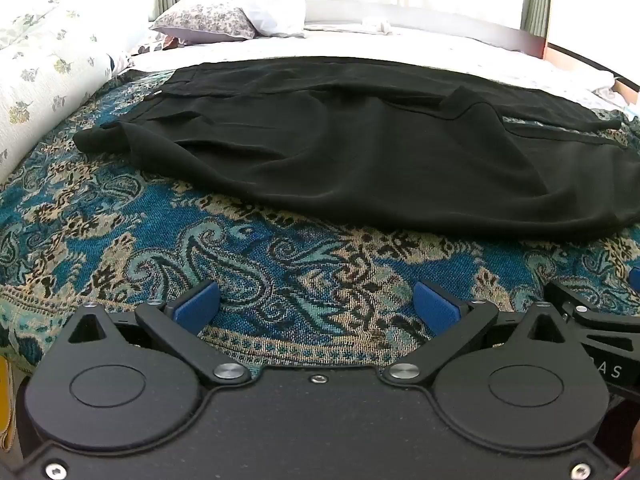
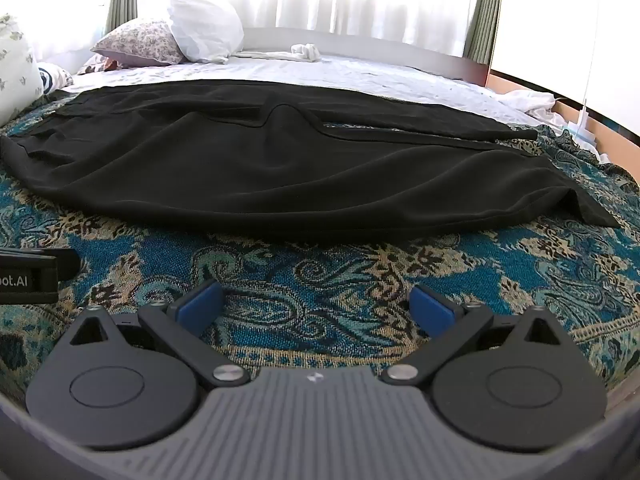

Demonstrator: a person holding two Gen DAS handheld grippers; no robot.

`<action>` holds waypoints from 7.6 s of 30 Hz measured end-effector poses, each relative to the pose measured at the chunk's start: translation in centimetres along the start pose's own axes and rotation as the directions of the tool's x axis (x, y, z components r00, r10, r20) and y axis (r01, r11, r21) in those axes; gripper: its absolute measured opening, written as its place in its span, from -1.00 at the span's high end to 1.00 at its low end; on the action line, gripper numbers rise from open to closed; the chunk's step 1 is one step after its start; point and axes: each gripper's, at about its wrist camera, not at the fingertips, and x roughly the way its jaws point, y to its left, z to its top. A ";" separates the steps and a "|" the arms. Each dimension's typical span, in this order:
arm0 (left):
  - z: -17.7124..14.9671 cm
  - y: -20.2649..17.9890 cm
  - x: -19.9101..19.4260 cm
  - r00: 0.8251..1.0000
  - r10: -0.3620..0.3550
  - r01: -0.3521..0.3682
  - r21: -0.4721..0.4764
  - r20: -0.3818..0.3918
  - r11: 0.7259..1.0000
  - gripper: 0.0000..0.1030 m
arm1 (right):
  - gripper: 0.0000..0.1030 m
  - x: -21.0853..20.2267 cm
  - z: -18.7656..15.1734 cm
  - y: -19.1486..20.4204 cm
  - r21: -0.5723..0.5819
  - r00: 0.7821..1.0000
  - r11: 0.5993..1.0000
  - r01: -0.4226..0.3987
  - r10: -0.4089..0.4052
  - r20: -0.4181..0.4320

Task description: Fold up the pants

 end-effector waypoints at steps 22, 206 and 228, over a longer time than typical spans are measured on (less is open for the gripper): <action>-0.1 0.1 0.0 1.000 0.003 -0.003 0.005 -0.003 1.000 -1.00 | -1.00 0.0 -0.1 0.0 0.003 1.000 1.000 -0.002 0.002 0.000; 12.0 18.8 3.0 0.955 0.290 -0.264 -0.264 0.067 0.928 0.88 | 0.81 4.7 9.2 -33.7 0.375 0.822 0.748 0.548 -0.564 -0.075; 6.5 18.0 3.4 0.959 0.284 -0.281 -0.215 -0.020 0.935 0.67 | 0.76 4.7 4.2 -36.2 0.390 0.838 0.746 0.540 -0.520 -0.165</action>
